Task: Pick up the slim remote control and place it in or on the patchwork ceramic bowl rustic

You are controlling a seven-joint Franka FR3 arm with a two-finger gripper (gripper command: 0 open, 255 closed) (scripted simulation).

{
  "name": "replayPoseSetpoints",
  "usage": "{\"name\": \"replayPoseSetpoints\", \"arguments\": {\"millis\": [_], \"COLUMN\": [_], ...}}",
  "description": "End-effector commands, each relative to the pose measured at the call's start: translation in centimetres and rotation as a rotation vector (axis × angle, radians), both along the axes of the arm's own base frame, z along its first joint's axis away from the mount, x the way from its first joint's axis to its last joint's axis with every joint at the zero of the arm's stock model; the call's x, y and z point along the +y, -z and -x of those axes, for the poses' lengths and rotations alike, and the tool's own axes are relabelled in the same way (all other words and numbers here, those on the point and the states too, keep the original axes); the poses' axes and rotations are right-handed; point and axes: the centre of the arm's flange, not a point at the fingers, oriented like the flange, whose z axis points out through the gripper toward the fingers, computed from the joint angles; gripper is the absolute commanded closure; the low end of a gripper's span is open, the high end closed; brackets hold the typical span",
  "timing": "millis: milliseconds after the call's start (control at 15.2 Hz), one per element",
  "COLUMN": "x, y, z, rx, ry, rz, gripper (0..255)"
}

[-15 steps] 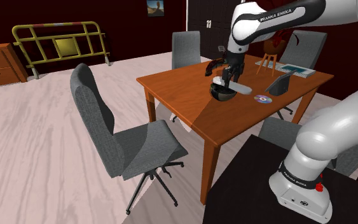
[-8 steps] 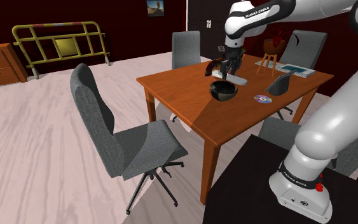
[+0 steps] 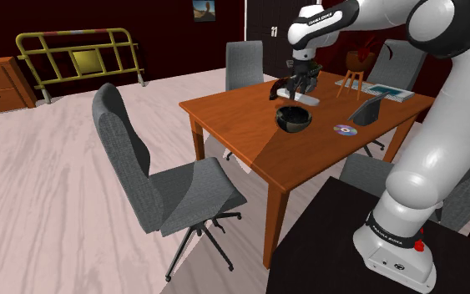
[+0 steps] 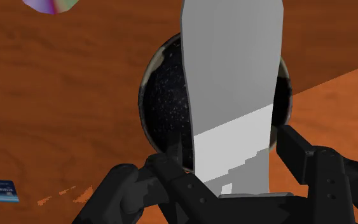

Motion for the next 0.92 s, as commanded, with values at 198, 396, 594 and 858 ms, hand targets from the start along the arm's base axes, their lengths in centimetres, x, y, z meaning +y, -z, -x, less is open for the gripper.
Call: {"name": "replayPoseSetpoints", "arguments": {"millis": [198, 396, 594, 858], "x": [-0.3, -0.3, -0.3, -0.3], "y": [2.6, 4.2, 5.8, 6.8], "z": [-0.2, -0.2, -0.2, -0.2], "rx": [-0.001, -0.001, -0.001, -0.001], "ry": [-0.001, -0.001, -0.001, -0.001], "rz": [0.001, 0.001, 0.001, 0.001], "gripper": [255, 255, 255, 255]}}
